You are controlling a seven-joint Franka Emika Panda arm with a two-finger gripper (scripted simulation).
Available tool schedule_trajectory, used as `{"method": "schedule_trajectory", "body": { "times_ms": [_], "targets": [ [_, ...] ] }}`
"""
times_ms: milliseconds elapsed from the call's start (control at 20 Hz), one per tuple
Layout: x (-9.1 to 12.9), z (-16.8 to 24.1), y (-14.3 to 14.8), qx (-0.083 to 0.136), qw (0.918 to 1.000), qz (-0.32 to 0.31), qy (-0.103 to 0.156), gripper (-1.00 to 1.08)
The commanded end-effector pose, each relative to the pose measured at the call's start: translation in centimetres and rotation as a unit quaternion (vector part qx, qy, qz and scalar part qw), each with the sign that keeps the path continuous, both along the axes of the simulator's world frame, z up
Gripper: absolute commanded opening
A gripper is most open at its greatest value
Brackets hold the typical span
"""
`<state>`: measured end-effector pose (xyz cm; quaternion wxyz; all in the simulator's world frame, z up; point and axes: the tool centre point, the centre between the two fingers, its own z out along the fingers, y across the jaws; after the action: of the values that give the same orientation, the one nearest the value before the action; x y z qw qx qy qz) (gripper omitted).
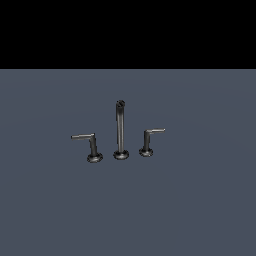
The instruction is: Turn on the faucet by rotating a designated handle.
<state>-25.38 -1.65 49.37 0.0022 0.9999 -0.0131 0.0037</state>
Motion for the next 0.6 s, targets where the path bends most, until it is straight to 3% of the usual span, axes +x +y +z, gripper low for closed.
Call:
{"method": "schedule_trajectory", "body": {
  "times_ms": [0, 550],
  "targets": [
    [0.0, 0.0, 0.0, 0.0, 1.0, 0.0, 0.0, -1.0],
    [0.3, -1.8, 1.3, 0.0, 0.9995, -0.031, 0.0, -1.0]
  ]
}}
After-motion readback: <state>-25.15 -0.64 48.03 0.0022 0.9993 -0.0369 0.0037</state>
